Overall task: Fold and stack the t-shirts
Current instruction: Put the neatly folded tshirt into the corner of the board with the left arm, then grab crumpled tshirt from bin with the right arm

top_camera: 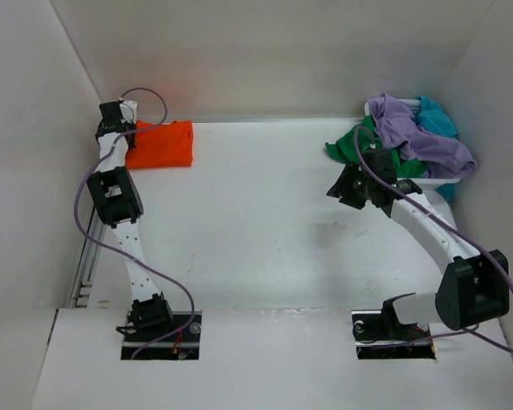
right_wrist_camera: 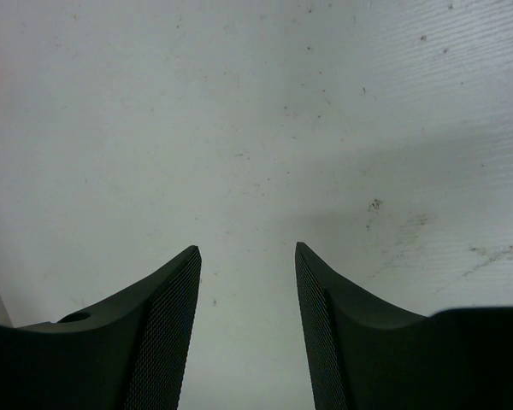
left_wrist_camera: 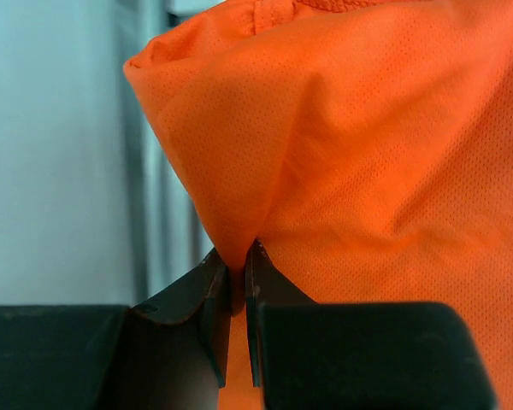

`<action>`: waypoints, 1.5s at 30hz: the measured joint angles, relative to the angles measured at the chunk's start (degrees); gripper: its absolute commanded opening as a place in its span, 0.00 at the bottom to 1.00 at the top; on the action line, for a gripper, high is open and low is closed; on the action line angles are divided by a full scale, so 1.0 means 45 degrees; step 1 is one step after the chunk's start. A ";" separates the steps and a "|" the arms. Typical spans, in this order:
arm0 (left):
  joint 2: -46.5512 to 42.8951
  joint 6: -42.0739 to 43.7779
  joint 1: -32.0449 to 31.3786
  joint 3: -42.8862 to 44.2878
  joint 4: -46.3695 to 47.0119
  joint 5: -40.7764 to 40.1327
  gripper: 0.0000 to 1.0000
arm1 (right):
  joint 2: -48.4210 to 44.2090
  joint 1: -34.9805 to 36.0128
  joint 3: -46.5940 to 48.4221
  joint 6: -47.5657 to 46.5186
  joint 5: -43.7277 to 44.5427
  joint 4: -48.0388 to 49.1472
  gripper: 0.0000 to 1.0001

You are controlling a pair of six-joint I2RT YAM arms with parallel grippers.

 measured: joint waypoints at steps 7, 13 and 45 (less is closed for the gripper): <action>0.1171 0.0481 0.0350 0.1321 0.1812 -0.0743 0.12 | 0.0515 0.0039 0.1001 -0.0253 0.0364 -0.1064 0.54; 0.1826 0.1190 0.0432 0.2157 0.2880 -0.1457 0.63 | 0.0831 0.0180 0.2380 -0.0578 0.0733 -0.2001 0.56; -0.8621 0.1307 -0.3026 -0.7922 0.1520 -0.1501 1.00 | 0.9617 -0.5979 1.1740 -0.2997 0.3764 -0.2875 0.00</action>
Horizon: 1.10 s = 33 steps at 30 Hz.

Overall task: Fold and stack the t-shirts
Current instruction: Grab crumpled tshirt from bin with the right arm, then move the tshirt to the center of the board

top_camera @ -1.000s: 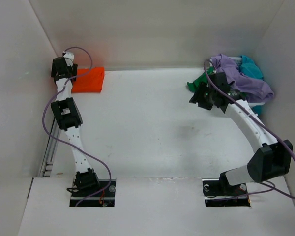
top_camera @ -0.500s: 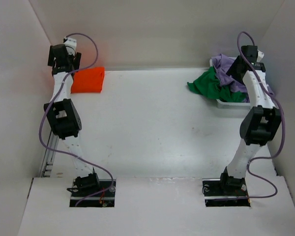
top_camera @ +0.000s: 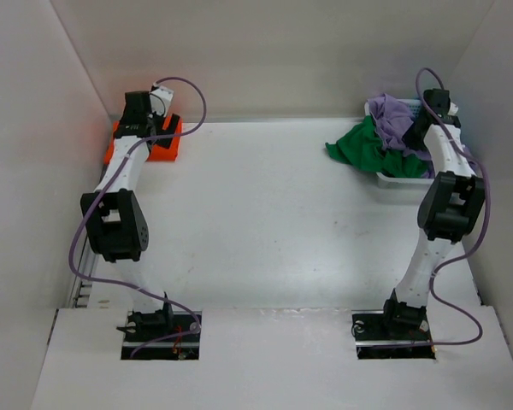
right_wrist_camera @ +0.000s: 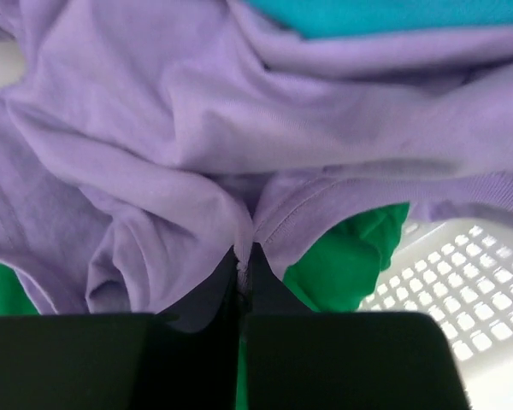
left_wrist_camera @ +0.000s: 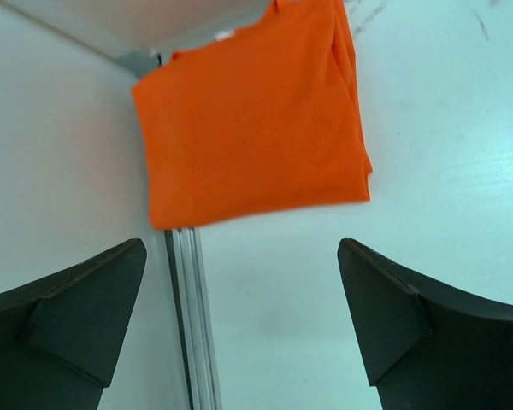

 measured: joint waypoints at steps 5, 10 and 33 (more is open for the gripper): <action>-0.0010 -0.0117 0.0087 -0.0010 -0.0461 -0.0044 1.00 | -0.0811 0.0131 -0.0291 -0.0374 0.0806 0.0427 0.00; -0.0039 -0.0233 0.0146 -0.0010 -0.0962 -0.0034 1.00 | -0.3769 0.1399 -0.0505 -0.1836 0.2608 0.1307 0.00; -0.1608 -0.1141 0.1151 -0.0015 -0.2040 0.0534 1.00 | -1.1574 1.0700 -0.2157 -0.2764 0.2283 0.7509 0.00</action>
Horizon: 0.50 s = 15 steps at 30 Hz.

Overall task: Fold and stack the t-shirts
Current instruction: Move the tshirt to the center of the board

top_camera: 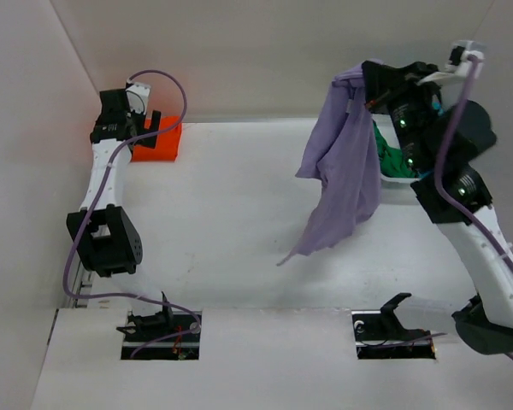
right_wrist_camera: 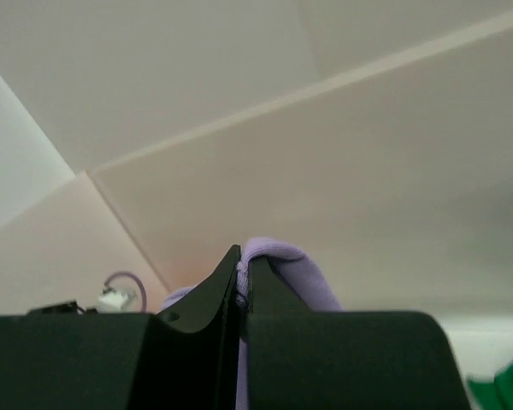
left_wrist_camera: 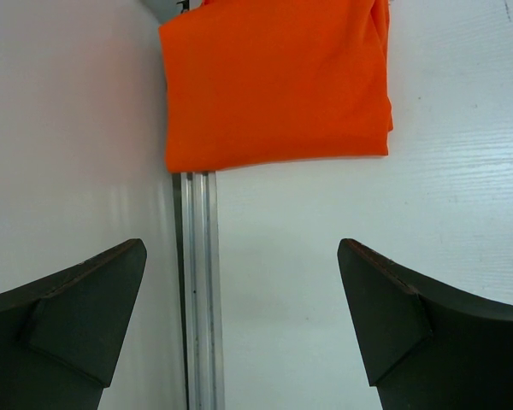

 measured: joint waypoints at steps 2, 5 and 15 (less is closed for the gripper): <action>-0.0049 -0.0005 -0.0073 0.0000 -0.0005 0.0015 1.00 | 0.0442 -0.0855 -0.0325 0.1200 -0.0607 -0.0656 0.00; -0.0160 -0.0010 -0.0223 -0.0005 -0.0005 0.0087 1.00 | 0.1938 -0.1137 0.0374 0.2127 -0.1447 -0.1583 0.00; -0.0573 -0.0219 0.0267 -0.0277 0.0005 0.0355 1.00 | 0.5357 0.3517 0.6047 0.0855 -0.3580 -0.1812 0.00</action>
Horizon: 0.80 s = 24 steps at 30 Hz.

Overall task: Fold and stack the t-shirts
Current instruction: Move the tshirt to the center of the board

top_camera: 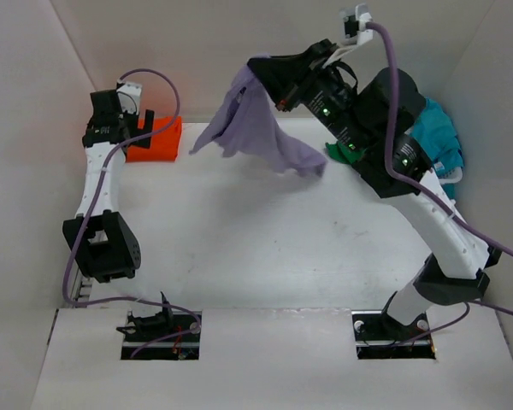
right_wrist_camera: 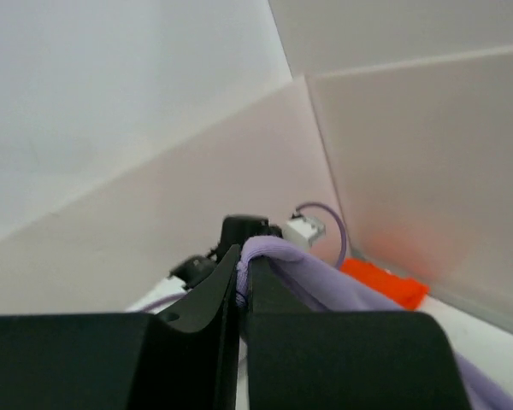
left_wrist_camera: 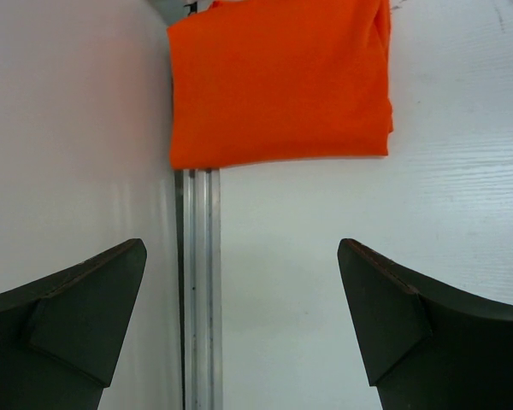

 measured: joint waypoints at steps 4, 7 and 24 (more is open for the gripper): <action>-0.0010 -0.0141 0.0588 -0.0005 0.0010 0.0087 1.00 | -0.0180 -0.0549 0.0005 0.0219 0.0039 0.0738 0.01; -0.0010 -0.0165 0.0860 -0.0005 0.0005 0.0107 1.00 | -0.0748 -0.1851 -0.1613 0.0816 0.0369 0.1156 0.01; -0.0738 0.2390 -0.1316 -0.2958 -0.0471 0.0374 1.00 | -0.0942 -0.8029 -1.1749 0.3434 0.0155 -0.0554 0.62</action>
